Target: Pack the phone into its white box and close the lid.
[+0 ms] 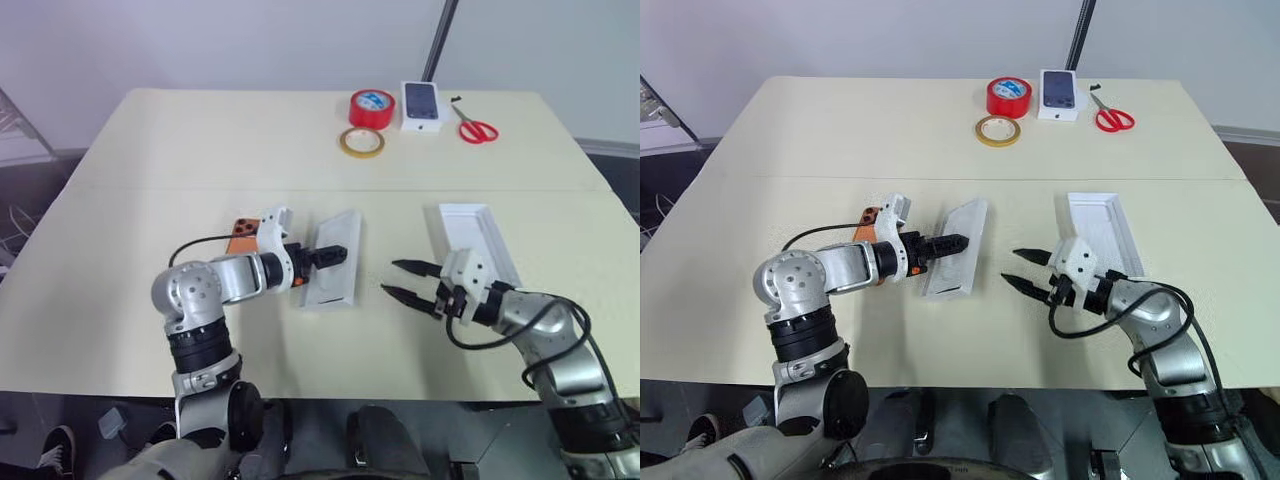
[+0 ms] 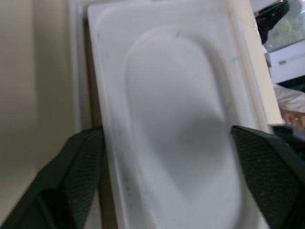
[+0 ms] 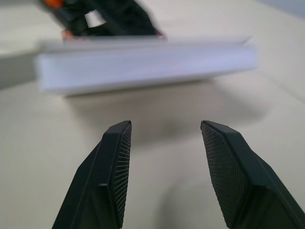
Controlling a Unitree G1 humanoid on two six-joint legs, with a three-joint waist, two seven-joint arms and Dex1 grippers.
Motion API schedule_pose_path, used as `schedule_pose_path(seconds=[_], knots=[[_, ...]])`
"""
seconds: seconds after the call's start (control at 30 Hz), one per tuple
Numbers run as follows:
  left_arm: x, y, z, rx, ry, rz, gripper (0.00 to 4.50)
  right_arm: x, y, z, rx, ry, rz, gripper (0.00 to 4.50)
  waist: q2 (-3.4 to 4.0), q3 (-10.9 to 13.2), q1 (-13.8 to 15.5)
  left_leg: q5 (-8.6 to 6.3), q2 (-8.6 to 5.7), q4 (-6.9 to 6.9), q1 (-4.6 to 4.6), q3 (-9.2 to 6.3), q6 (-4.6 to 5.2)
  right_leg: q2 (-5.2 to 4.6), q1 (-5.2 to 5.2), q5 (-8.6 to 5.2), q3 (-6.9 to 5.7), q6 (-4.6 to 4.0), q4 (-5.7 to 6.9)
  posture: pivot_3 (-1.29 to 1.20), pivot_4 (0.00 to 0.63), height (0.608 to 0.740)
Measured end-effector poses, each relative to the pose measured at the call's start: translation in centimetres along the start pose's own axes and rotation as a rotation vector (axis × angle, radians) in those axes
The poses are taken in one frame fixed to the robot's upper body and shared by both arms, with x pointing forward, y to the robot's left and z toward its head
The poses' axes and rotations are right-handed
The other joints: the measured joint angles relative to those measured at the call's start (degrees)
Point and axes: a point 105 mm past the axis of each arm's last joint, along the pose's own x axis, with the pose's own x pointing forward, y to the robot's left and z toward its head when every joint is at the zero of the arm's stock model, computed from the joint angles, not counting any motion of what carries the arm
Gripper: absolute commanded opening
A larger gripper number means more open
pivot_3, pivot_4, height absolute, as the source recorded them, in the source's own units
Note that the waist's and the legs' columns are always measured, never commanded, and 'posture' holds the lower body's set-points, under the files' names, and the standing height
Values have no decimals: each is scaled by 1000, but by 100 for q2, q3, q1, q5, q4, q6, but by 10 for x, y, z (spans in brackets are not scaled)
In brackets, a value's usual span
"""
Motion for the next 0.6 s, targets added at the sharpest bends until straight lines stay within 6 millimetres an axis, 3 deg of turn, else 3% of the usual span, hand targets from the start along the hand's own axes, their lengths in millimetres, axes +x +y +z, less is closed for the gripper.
schedule_pose_path(seconds=[0.07, 0.17, 0.4, 0.5, 0.6], knots=[[0, -6, 9, 15, -34, -23, 4403, 11, -6, 9, 11, -44, -20, 1507, 0, 0, 11, 7, -1, -7, 0, 0, -11, 0, -2, 0, -1, 0, 0, 0, 150, 740], [-2, -15, 20, 28, -75, -52, 4403, 24, -10, 21, -3, -84, -27, 45, 0, 0, 28, 8, -2, -12, -1, 0, -12, -1, -2, 0, -2, 1, -5, 0, 150, 740], [-26, 3, 34, 129, -134, 25, 4403, 42, -12, 28, 1, -109, -43, 45, 1, 0, -10, 16, 2, -28, 0, 1, -26, 5, -16, 1, 3, -1, 3, 0, 150, 740], [-46, 27, 36, 319, -169, 111, 4403, 59, 5, 30, -50, -100, 29, 45, 1, 0, -66, 24, 7, -44, 6, 12, -40, 10, -26, 1, 19, -4, 4, 0, 150, 740], [-69, 50, 34, 442, -173, 141, 4403, 73, 28, 9, -146, -1, 124, 45, 3, 1, -47, 26, 10, -50, 4, 14, -44, 9, -36, 1, 18, -11, 4, 0, 150, 740]])
